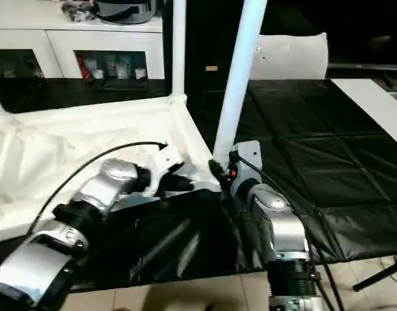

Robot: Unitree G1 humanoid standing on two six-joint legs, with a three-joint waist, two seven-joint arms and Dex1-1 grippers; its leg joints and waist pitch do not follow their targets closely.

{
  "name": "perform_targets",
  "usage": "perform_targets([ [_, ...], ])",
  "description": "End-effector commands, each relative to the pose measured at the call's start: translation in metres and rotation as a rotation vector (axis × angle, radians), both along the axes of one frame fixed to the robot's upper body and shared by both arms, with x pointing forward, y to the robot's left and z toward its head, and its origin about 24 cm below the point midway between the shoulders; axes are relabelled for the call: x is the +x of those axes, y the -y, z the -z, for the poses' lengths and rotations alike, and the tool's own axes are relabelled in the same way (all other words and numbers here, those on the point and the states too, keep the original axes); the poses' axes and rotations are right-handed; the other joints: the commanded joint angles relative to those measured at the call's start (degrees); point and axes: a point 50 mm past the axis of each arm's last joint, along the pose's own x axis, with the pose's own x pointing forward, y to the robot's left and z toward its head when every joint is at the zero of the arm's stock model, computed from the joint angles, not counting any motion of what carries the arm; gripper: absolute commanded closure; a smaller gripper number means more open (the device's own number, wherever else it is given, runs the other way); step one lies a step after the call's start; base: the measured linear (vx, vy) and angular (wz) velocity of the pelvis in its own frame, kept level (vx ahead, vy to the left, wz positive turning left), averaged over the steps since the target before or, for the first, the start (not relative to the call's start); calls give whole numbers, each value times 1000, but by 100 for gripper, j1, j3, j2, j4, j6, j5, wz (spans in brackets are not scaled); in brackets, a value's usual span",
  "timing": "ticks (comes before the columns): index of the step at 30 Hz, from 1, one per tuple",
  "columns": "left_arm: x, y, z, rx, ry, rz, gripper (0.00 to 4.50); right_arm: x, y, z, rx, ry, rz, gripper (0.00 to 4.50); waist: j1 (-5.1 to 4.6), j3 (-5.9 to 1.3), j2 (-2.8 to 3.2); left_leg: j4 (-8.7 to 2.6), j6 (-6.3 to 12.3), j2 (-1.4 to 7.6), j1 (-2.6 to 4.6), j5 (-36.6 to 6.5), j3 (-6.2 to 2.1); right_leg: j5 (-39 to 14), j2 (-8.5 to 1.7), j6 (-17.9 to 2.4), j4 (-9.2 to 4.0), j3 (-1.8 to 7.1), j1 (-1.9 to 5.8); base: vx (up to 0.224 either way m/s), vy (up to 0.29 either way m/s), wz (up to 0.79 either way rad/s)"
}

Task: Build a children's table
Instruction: Rotate leg to tighten

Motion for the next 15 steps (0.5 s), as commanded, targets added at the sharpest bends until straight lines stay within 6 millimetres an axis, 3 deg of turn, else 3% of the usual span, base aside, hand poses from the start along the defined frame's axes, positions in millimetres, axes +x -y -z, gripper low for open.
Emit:
perform_targets([
  [1,-2,48,-27,-104,89,112,450,-9,-60,-2,131,-19,-243,187,-170,-203,45,-447,-300,371,194,-3821,-332,-4000,-450,105,-729,-150,115,0,0,0],
  [2,-2,45,-27,-99,95,123,450,-10,-57,-2,130,-10,-239,187,-110,-213,137,-639,-363,496,64,-4176,-394,-3399,-400,11,-431,-45,273,0,0,0],
  [3,-2,43,-26,-96,96,128,450,-10,-55,-2,131,-7,-233,185,-65,-212,190,-1092,-579,690,-157,-4955,-425,-1627,-239,-345,340,156,450,0,0,0],
  [4,-2,38,-25,-88,101,132,450,-10,-49,-3,135,5,-229,185,28,-183,230,-1271,-698,654,-199,-5272,-322,-1103,-145,-448,517,162,391,0,0,0],
  [5,-2,35,-25,-85,106,135,450,-10,-45,-4,135,14,-228,163,63,-225,-5,-1092,-649,487,62,-4955,-179,-1573,-169,-507,290,372,115,43,-50,23],
  [6,-2,29,-24,-82,110,143,450,-10,-37,-4,121,26,-221,163,94,-178,-279,-103,-402,32,594,-3519,-71,-4548,-531,-180,-763,384,-547,43,-50,23],
  [7,-2,28,-24,-83,110,146,450,-10,-36,-4,116,27,-219,142,92,-175,-304,384,-183,-121,673,-2415,-38,-5594,-736,-78,-968,401,-636,82,-66,1],
  [8,-2,23,-23,-71,119,159,450,-11,-28,-5,106,45,-235,142,203,-285,-255,99,122,39,-77,-1006,-214,-5438,-1000,15,-649,690,168,110,-1,-35],
  [9,-3,21,-23,-63,124,167,450,-11,-24,-6,100,55,-245,134,264,-264,-110,-323,86,214,-216,-977,-299,-4552,-684,5,-514,453,203,110,-1,-35],
  [10,-3,15,-22,-51,126,185,450,-12,-16,-7,94,66,-259,124,232,-311,-88,-416,53,340,-144,-1293,-343,-3790,-561,-139,-419,440,124,113,21,-23],
  [11,-3,13,-21,-47,126,189,450,-13,-14,-7,91,69,-263,124,172,-387,2,-469,18,467,-57,-1483,-379,-2091,-438,-619,-197,476,73,65,0,6],
  [12,-4,7,-20,-31,129,207,450,-14,-4,-8,74,84,-287,111,163,-421,-15,-469,68,489,-51,-1161,-343,-627,-435,-1130,-36,532,81,95,12,7],
  [13,-5,0,-19,-22,125,243,450,-16,9,-9,45,92,-316,102,159,-393,-83,-455,277,445,-81,-1175,-256,-370,-434,-1375,-26,569,86,72,12,5],
  [15,-6,-3,-19,-14,125,258,450,-17,14,-9,34,94,-333,90,174,-406,-153,-392,436,367,-69,-1280,-172,-802,-465,-1446,-79,623,77,29,1,2],
])
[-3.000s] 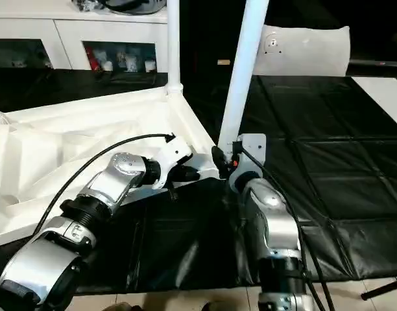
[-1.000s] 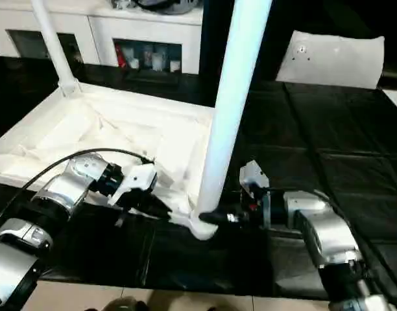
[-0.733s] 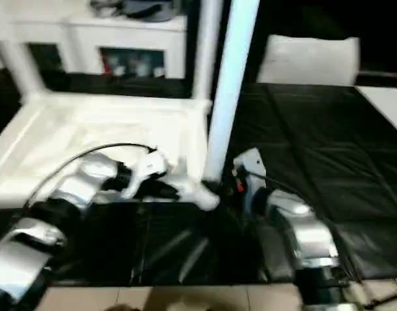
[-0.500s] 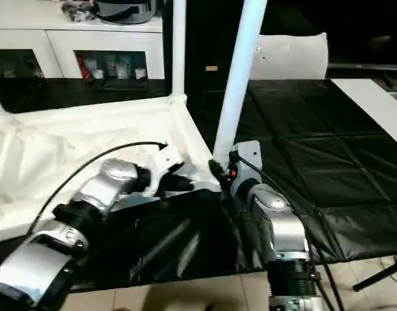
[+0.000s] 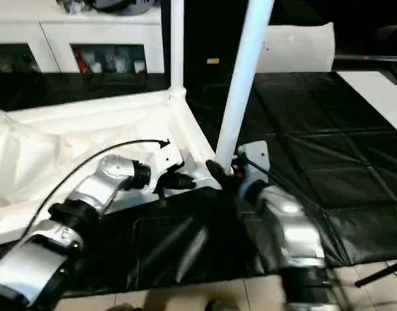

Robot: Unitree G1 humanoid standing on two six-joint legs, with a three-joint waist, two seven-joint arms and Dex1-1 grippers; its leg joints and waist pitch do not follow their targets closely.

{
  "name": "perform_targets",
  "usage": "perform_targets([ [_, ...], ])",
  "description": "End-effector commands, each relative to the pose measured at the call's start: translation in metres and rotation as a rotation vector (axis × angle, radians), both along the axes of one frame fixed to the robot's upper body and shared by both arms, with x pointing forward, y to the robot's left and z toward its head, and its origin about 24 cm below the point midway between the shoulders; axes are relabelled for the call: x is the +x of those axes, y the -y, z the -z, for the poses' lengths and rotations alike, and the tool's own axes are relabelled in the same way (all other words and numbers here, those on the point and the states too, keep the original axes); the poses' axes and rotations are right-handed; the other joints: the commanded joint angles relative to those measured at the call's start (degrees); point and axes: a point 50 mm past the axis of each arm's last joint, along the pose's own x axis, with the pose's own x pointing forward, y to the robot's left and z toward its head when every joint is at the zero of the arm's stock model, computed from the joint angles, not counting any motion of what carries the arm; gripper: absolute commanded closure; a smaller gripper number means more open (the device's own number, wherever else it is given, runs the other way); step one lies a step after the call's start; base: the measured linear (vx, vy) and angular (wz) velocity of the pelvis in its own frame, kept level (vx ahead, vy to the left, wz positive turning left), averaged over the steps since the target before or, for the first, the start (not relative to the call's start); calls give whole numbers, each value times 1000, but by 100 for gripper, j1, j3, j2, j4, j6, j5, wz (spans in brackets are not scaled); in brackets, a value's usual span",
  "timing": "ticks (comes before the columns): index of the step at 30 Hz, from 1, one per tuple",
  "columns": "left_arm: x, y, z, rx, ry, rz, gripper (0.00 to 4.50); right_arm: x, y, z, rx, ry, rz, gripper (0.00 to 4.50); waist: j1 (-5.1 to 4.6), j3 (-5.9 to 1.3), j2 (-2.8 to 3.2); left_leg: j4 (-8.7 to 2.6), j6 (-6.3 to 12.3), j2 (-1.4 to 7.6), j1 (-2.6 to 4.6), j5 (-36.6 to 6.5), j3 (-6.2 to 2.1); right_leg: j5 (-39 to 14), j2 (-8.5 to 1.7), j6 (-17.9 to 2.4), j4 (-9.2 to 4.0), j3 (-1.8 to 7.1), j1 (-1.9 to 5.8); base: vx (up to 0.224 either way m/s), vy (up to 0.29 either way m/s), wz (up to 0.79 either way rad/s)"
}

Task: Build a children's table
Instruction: Rotate leg to tighten

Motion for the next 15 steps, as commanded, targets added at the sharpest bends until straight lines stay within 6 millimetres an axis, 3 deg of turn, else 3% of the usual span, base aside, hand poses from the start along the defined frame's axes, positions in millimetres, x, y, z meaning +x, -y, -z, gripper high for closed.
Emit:
perform_targets([
  [1,-5,4,-5,3,32,120,450,-8,0,0,0,0,-123,75,71,-465,-79,-431,592,437,-28,-749,-91,-1129,-516,-1338,-351,363,314,0,0,0],
  [3,-5,-2,-5,26,37,144,450,-11,12,-1,-26,3,-165,55,121,-457,-70,-429,667,467,-23,-572,-74,-1034,-483,-1327,-334,359,304,0,0,0],
  [4,-5,-7,-6,46,54,179,450,-16,25,-2,-46,3,-200,45,170,-473,-62,-421,732,512,13,-426,-34,-739,-466,-1444,-281,357,270,0,0,0],
  [5,-5,-8,-7,52,59,190,450,-18,30,-3,-54,2,-213,45,188,-487,-69,-411,761,508,-12,-362,-37,-646,-462,-1459,-257,343,300,0,0,0],
  [6,-5,-9,-7,56,63,198,450,-19,35,-4,-61,1,-222,45,240,-503,-73,-397,804,518,7,-243,-17,-462,-456,-1479,-230,348,289,0,0,0],
  [8,-5,-9,-8,55,66,207,450,-20,39,-4,-64,1,-230,14,269,-533,-89,-354,950,512,-20,126,-11,14,-449,-1584,-145,350,276,0,0,0],
  [9,-5,-9,-8,55,66,207,450,-20,39,-4,-64,1,-230,7,269,-533,-89,-354,950,512,-20,126,-11,14,-449,-1584,-145,350,276,0,0,0],
  [11,-5,-13,-9,63,60,246,450,-25,50,-7,-81,-2,-273,3,286,-501,-96,-355,939,498,-20,-163,14,-443,-459,-1557,-218,341,266,0,0,0],
  [15,-7,-18,-10,73,43,295,450,-30,56,-10,-84,2,-328,3,317,-463,-97,-382,639,510,-3,-663,18,-1308,-442,-1349,-305,341,242,0,0,0],
])
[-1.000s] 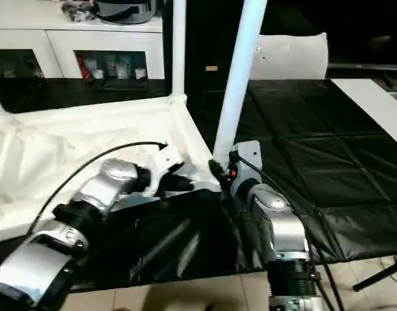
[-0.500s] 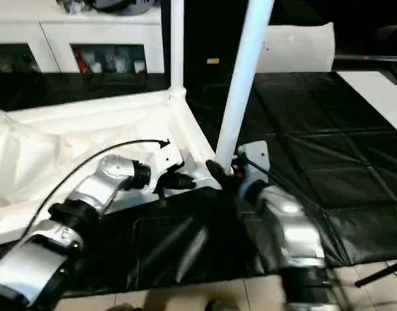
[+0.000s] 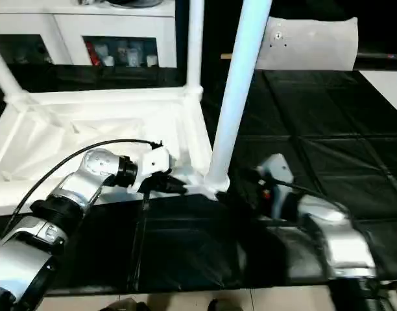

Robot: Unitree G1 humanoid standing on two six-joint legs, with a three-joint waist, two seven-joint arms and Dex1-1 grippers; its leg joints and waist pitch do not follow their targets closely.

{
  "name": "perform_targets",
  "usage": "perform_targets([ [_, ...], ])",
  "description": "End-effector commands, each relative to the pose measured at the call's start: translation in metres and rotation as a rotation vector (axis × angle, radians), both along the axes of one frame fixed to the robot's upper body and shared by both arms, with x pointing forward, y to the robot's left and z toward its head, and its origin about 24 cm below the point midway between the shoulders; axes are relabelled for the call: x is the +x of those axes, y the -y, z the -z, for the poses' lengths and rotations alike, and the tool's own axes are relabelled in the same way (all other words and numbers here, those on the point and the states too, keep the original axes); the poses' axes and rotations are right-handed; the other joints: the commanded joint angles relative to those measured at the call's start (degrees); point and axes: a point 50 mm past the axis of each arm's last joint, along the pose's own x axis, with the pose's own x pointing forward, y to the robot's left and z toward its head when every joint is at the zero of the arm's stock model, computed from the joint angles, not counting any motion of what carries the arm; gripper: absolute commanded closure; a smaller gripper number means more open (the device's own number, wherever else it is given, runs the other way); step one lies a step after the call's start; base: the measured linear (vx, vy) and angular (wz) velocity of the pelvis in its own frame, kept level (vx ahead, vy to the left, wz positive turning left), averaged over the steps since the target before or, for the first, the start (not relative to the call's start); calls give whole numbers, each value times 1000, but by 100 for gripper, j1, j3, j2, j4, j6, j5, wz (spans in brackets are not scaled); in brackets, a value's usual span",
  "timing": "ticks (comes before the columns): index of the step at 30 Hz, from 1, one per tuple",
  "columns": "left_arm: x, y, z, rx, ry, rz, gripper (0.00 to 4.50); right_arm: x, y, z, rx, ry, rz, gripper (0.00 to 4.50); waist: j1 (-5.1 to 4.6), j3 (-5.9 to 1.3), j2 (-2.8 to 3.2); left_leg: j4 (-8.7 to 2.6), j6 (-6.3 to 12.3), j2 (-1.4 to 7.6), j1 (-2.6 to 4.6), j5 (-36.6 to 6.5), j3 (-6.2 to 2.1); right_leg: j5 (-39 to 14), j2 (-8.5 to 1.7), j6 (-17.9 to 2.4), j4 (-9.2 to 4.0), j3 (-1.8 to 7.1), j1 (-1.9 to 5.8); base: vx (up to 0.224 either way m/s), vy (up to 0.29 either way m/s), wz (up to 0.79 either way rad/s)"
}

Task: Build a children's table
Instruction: Rotate leg to tighten

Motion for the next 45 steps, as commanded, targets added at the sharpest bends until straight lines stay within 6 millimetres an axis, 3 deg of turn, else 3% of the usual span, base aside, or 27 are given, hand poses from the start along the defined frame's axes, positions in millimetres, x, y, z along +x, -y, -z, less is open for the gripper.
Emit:
perform_targets([
  [1,-3,5,-5,29,-3,109,450,-3,1,-5,19,17,-38,3,14,-460,-93,-402,549,409,59,-763,-96,-1392,-458,-1368,-401,347,344,0,0,0],
  [7,-10,2,-5,42,-51,226,450,-4,-5,-8,28,10,-153,3,100,-467,-82,-408,482,421,66,-742,-82,-1399,-445,-1330,-396,345,326,0,0,0],
  [14,-15,1,-4,75,-61,318,450,-3,-15,-8,16,-21,-297,79,172,-483,-86,-399,536,434,47,-574,-86,-1131,-448,-1380,-334,333,345,0,0,0],
  [17,-16,1,-4,84,-62,339,450,-1,-18,-7,3,-26,-335,88,214,-479,-95,-392,529,435,65,-533,-69,-1127,-450,-1398,-332,338,320,0,0,0],
  [19,-17,0,-5,105,-60,369,450,1,-24,-8,5,-33,-397,123,231,-480,-95,-398,524,442,53,-499,-77,-1093,-450,-1402,-317,334,332,0,0,0],
  [29,-18,-1,-5,114,-65,406,450,2,-29,-8,8,-62,-482,210,244,-473,-113,-401,496,443,51,-516,-77,-1190,-456,-1357,-320,332,336,0,0,0],
  [34,-18,-1,-5,114,-64,407,450,2,-30,-7,9,-74,-503,245,243,-474,-114,-394,523,443,54,-460,-73,-1101,-452,-1373,-311,335,330,0,0,0],
  [41,-16,-2,-4,100,-61,363,450,-1,-36,-6,50,-84,-510,251,245,-460,-109,-400,508,440,57,-526,-73,-1163,-452,-1369,-325,334,330,0,0,0],
  [45,-5,11,-5,44,-45,169,450,-7,-46,1,122,-114,-376,251,248,-435,-88,-420,445,450,71,-653,-73,-1328,-449,-1342,-359,341,315,0,0,0],
])
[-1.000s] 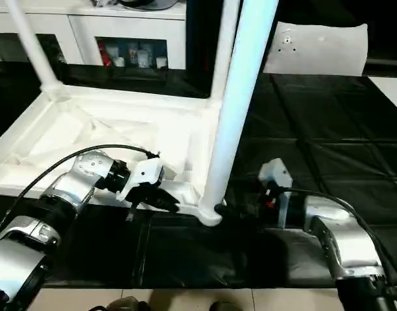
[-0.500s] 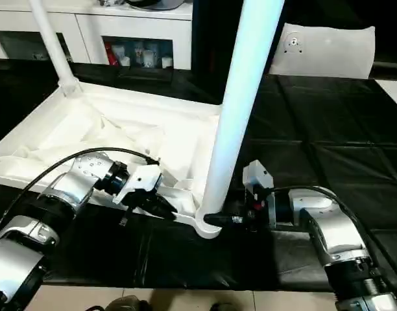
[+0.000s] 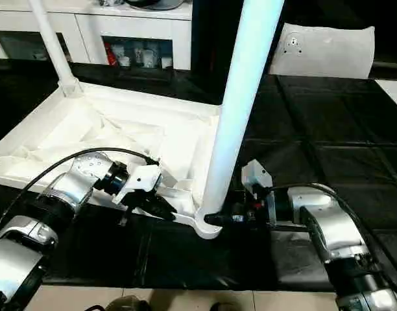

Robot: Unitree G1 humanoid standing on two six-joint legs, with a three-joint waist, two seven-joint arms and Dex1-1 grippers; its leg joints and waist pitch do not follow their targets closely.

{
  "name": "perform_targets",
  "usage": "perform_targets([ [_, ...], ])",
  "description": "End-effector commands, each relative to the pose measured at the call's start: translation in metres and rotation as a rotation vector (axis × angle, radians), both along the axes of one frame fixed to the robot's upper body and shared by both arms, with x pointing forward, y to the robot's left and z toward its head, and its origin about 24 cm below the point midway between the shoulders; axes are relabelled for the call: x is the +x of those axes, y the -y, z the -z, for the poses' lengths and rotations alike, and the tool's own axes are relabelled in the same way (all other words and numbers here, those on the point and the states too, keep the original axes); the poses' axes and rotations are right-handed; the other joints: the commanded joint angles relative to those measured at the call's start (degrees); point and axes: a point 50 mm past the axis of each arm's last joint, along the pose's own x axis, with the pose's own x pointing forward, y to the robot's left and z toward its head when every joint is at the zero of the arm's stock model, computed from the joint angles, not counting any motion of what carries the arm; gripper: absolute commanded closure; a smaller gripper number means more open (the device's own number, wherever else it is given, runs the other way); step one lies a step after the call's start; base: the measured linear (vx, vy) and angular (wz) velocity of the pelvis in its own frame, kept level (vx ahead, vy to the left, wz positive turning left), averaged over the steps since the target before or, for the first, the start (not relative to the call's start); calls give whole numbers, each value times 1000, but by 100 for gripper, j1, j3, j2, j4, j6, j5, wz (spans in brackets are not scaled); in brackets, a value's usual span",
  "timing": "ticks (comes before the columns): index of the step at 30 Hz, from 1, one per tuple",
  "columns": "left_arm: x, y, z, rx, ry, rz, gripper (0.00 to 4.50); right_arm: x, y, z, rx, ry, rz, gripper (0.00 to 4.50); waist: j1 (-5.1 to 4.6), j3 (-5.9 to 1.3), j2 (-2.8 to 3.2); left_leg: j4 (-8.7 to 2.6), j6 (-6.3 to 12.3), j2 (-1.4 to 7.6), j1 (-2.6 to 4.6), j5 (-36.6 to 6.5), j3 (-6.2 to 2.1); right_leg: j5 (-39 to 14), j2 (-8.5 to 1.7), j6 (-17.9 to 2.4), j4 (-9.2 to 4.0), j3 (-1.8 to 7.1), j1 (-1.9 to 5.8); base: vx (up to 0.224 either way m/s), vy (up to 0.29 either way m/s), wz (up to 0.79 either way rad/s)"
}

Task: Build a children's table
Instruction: Rotate leg to tighten

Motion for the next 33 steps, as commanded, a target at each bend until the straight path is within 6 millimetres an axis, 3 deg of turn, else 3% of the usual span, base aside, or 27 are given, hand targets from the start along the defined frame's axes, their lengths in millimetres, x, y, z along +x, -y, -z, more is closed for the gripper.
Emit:
perform_targets([
  [1,9,18,-6,-9,49,-95,450,-4,-14,3,63,-38,49,251,-35,-429,-76,-427,449,430,84,-713,-94,-1408,-452,-1313,-395,353,293,0,0,0],
  [2,11,24,-6,-33,44,-142,450,-2,-18,7,58,-39,123,251,-51,-415,-102,-442,366,420,90,-817,-97,-1662,-456,-1243,-424,351,287,0,0,0],
  [3,13,35,-6,-72,27,-213,450,1,-27,18,31,-37,265,251,-76,-384,-74,-462,238,404,104,-988,-110,-2045,-463,-1136,-473,347,260,0,0,0],
  [5,13,47,-5,-100,16,-266,450,5,-37,26,19,-49,386,251,-158,-366,-95,-491,46,375,77,-1234,-150,-2673,-465,-878,-535,307,283,0,0,0],
  [7,14,58,-5,-125,-3,-323,450,9,-48,30,37,-68,487,253,-308,-310,-81,-502,-109,342,137,-1810,-202,-3550,-463,-560,-677,237,229,0,0,0],
  [8,14,58,-5,-126,-3,-325,450,9,-48,30,38,-69,492,253,-346,-306,-89,-495,-108,332,150,-1946,-214,-3711,-467,-477,-721,212,232,0,0,0],
  [9,15,64,-5,-135,2,-363,450,13,-56,31,44,-78,556,254,-381,-311,-100,-493,-91,324,147,-2010,-225,-3790,-469,-405,-748,195,253,0,0,0],
  [10,17,71,-6,-147,2,-406,450,18,-65,32,48,-90,609,254,-486,-329,-46,-514,-95,338,168,-2180,-257,-3693,-466,-399,-786,151,270,0,0,0],
  [12,19,76,-7,-158,6,-453,450,22,-73,32,51,-95,654,255,-560,-326,-20,-534,-142,353,134,-2286,-288,-3554,-462,-431,-785,124,273,0,0,0],
  [13,22,84,-9,-169,15,-523,450,30,-88,31,47,-105,729,255,-643,-332,14,-548,-158,360,143,-2465,-314,-3388,-457,-443,-802,84,292,0,0,0],
  [15,25,91,-12,-176,42,-597,450,39,-102,28,43,-107,819,255,-728,-336,28,-535,-199,346,186,-2712,-329,-3397,-454,-448,-836,28,270,0,0,0],
  [16,27,94,-13,-177,57,-623,450,44,-109,25,53,-103,854,255,-797,-333,35,-538,-225,347,188,-2843,-349,-3424,-462,-425,-846,-11,284,0,0,0],
  [18,27,94,-13,-174,61,-623,450,46,-111,24,69,-101,864,255,-835,-338,22,-546,-189,354,180,-2907,-356,-3381,-466,-361,-881,-41,324,0,0,0],
  [19,27,94,-14,-172,74,-619,450,47,-111,22,88,-96,881,199,-868,-333,36,-554,-134,351,180,-2908,-343,-3257,-484,-398,-888,-1,305,0,0,0],
  [21,29,88,-14,-158,106,-606,450,49,-104,22,103,-92,914,185,-864,-354,-7,-538,-72,335,187,-2724,-314,-3139,-502,-538,-864,62,280,0,0,0],
  [23,29,80,-13,-142,135,-563,450,47,-92,23,116,-78,925,179,-822,-393,-13,-558,28,363,120,-2302,-282,-2652,-499,-736,-784,145,318,0,0,0],
  [24,29,77,-12,-137,139,-554,450,46,-89,23,117,-72,925,165,-822,-393,-13,-558,28,363,120,-2302,-282,-2652,-499,-736,-784,145,318,0,0,0],
  [25,29,69,-11,-127,161,-518,450,42,-81,23,122,-45,914,140,-785,-412,-1,-568,96,379,90,-1971,-252,-2061,-489,-951,-700,198,328,0,0,0],
  [27,29,66,-10,-119,166,-509,450,40,-77,24,119,-32,915,138,-751,-470,-18,-540,240,376,44,-1479,-215,-1457,-493,-1122,-593,236,379,0,0,0],
  [28,29,60,-9,-108,171,-503,450,38,-71,25,113,-17,915,137,-721,-473,-12,-530,330,389,64,-1311,-194,-1335,-485,-1210,-571,241,356,0,0,0],
  [30,29,56,-9,-104,181,-490,450,35,-65,26,109,-2,912,103,-692,-469,-20,-515,359,374,79,-1302,-170,-1479,-473,-1223,-595,237,342,0,0,0],
  [31,29,44,-9,-96,211,-433,450,28,-46,25,126,26,903,95,-611,-478,-44,-487,416,353,69,-1200,-144,-1660,-487,-1136,-629,243,359,0,0,0],
  [33,30,36,-10,-90,225,-419,450,22,-33,23,129,55,889,96,-559,-490,-56,-480,441,371,76,-1105,-128,-1591,-471,-1137,-602,259,338,37,-56,3],
])
